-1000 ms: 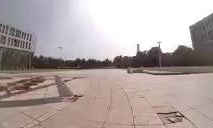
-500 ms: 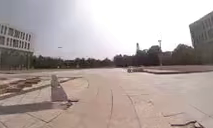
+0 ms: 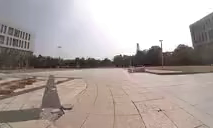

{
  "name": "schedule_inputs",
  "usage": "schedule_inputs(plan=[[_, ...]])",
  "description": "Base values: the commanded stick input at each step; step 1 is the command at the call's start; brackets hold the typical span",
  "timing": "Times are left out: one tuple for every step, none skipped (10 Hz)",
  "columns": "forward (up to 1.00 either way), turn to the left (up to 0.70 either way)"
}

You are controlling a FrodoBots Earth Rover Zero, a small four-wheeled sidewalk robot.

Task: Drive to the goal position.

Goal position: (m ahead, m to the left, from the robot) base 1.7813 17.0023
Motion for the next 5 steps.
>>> schedule_inputs(plan=[[0.70,0.00],[0.70,0.00],[0.70,0.00],[0.70,0.00],[0.70,0.00]])
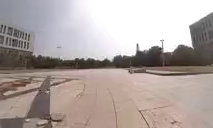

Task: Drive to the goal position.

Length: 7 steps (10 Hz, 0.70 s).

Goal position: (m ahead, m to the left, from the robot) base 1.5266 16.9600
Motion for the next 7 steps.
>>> schedule_inputs(plan=[[0.70,0.00],[0.70,0.00],[0.70,0.00],[0.70,0.00],[0.70,0.00],[0.70,0.00],[0.70,0.00]])
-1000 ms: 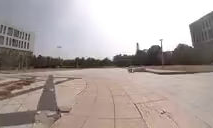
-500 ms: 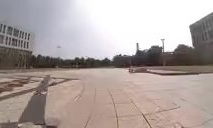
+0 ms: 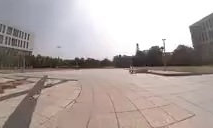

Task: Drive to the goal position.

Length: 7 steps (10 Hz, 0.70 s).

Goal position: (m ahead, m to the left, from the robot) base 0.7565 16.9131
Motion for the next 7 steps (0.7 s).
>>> schedule_inputs(plan=[[0.70,0.00],[0.70,0.00],[0.70,0.00],[0.70,0.00],[0.70,0.00],[0.70,0.00],[0.70,0.00]])
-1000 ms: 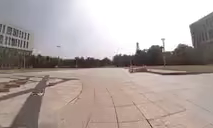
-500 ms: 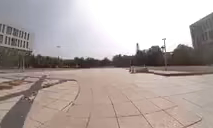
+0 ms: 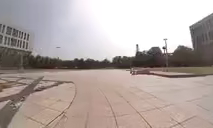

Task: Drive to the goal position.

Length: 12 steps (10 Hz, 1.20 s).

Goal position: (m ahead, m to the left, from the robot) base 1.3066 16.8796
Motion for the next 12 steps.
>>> schedule_inputs(plan=[[0.70,0.00],[0.70,0.00],[0.70,0.17],[0.70,0.35],[0.70,0.35],[0.70,0.34],[0.70,0.22],[0.70,0.11],[0.70,0.00],[0.70,0.00],[0.70,0.00],[0.70,0.00]])
